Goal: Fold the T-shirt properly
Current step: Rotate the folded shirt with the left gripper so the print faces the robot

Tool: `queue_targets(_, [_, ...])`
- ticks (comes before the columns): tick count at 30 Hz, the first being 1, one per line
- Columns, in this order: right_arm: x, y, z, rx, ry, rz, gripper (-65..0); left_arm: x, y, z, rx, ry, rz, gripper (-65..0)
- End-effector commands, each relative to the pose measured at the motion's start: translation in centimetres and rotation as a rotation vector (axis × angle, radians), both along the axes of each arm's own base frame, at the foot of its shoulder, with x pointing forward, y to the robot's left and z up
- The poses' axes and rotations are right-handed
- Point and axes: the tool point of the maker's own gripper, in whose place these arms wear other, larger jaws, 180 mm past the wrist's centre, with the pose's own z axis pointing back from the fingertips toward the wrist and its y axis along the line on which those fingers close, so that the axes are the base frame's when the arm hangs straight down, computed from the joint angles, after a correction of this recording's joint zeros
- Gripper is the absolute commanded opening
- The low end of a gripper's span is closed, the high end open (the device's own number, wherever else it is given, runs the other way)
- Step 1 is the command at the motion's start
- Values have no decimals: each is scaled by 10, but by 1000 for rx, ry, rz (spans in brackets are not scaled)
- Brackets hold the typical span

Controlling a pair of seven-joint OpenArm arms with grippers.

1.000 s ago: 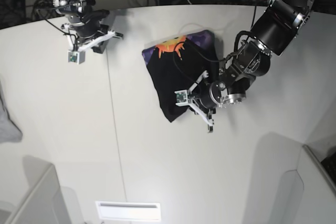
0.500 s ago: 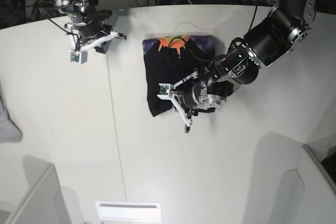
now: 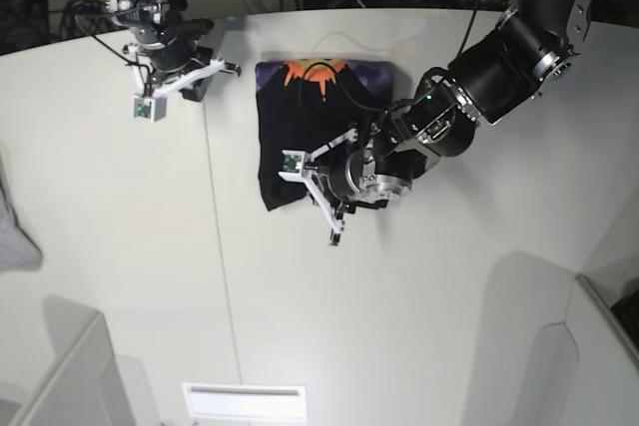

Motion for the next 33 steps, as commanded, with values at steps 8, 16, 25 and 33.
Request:
queue_targets(8, [4, -1, 6, -5, -30, -2, -650, -6, -2, -1, 12, 43, -31, -650])
queue_targets(16, [4, -1, 6, -4, -30, -1, -650, 14, -2, 14, 10, -2, -24, -311])
queue_targets(25, [4, 1, 6, -1, -27, 3, -650, 39, -21, 60, -41, -115, -67, -77])
queue_targets(33, [4, 1, 6, -2, -29, 4, -650, 64, -26, 115, -147, -225, -26, -77])
